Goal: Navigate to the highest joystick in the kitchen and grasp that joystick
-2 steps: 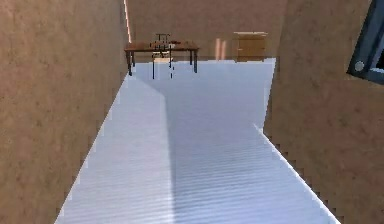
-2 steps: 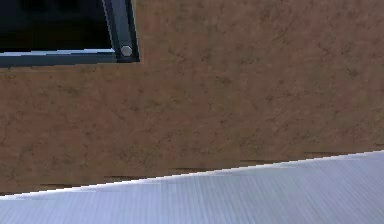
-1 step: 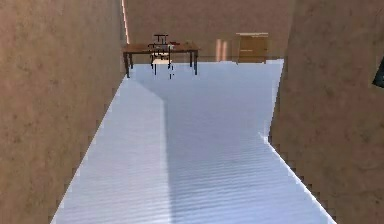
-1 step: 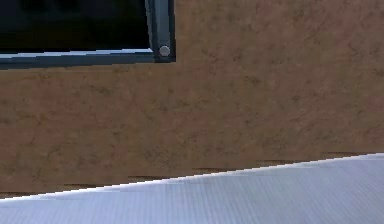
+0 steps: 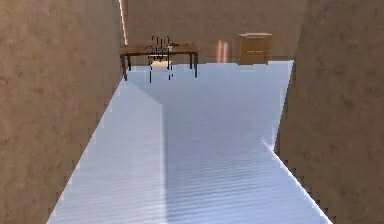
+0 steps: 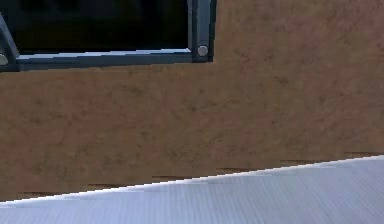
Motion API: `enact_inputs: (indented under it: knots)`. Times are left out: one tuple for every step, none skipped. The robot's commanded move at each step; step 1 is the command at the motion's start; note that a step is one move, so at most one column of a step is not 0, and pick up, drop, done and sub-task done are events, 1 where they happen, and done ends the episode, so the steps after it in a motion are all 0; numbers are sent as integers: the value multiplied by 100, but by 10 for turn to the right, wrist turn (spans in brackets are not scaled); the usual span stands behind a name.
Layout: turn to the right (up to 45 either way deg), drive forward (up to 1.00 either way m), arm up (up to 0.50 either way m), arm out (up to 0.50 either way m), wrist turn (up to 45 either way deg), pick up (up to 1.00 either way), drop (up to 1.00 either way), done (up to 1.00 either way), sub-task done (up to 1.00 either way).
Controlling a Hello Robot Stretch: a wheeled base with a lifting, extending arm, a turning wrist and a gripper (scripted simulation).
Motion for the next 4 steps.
enact_inputs:
  knots:
    - [90,0,0,0,0,0,0,0,0]
    - [0,100,0,0,0,0,0,0,0]
    - [0,100,0,0,0,0,0,0,0]
    - [-30,0,0,0,0,0,0,0,0]
